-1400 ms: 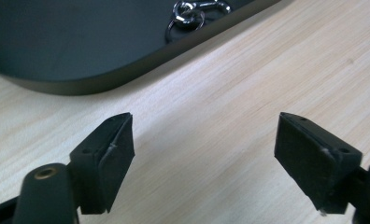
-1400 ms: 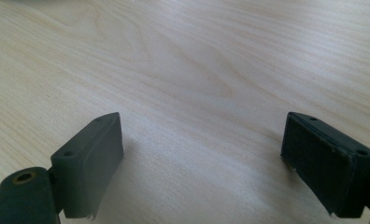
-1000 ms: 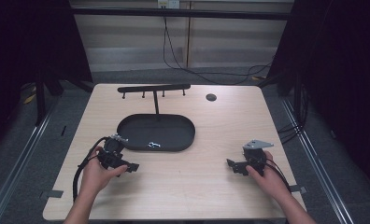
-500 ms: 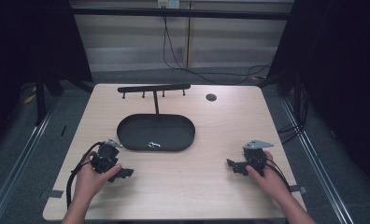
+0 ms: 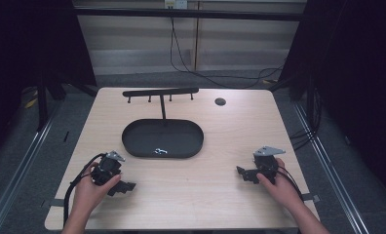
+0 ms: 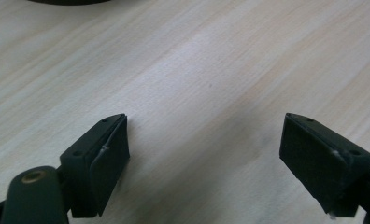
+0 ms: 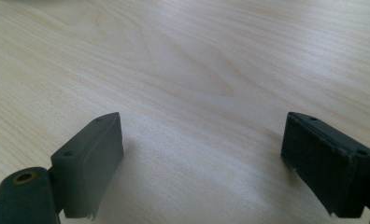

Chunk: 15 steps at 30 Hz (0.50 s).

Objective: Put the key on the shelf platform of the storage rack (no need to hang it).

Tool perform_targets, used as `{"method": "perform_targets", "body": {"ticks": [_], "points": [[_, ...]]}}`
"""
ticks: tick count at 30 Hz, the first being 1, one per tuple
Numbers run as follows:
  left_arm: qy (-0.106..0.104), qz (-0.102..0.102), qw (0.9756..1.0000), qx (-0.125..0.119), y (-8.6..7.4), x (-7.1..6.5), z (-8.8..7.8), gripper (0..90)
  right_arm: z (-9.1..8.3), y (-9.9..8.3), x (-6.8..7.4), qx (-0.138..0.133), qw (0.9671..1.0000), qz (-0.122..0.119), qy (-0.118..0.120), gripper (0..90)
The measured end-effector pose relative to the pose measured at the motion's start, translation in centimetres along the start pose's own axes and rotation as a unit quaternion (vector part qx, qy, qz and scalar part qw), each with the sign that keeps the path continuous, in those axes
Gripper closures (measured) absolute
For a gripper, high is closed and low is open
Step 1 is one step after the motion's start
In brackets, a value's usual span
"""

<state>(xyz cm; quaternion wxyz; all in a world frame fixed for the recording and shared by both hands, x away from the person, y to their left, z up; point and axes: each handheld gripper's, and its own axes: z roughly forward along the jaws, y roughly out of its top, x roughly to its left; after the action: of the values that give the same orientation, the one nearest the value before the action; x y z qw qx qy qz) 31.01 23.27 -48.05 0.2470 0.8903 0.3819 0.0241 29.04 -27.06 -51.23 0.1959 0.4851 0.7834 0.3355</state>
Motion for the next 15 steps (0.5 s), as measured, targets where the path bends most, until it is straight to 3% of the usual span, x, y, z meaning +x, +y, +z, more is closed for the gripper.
{"method": "perform_targets", "body": {"ticks": [5, 11, 15], "points": [[0.004, 0.000, 1.0000, -0.009, -0.7, 0.4, -0.3, 15.7, 0.0, 0.0, 0.1, 0.002, 1.0000, 0.003, 0.000, 12.3], [0.017, 0.017, 0.9994, -0.025, -1.4, 0.4, -0.3, 15.0, -0.1, 0.0, 0.1, 0.002, 1.0000, 0.003, 0.001, 12.3], [0.021, 0.026, 0.9992, -0.023, -1.5, 0.2, -0.2, 13.9, -0.1, 0.0, 0.1, 0.002, 1.0000, 0.003, 0.000, 12.3]]}}
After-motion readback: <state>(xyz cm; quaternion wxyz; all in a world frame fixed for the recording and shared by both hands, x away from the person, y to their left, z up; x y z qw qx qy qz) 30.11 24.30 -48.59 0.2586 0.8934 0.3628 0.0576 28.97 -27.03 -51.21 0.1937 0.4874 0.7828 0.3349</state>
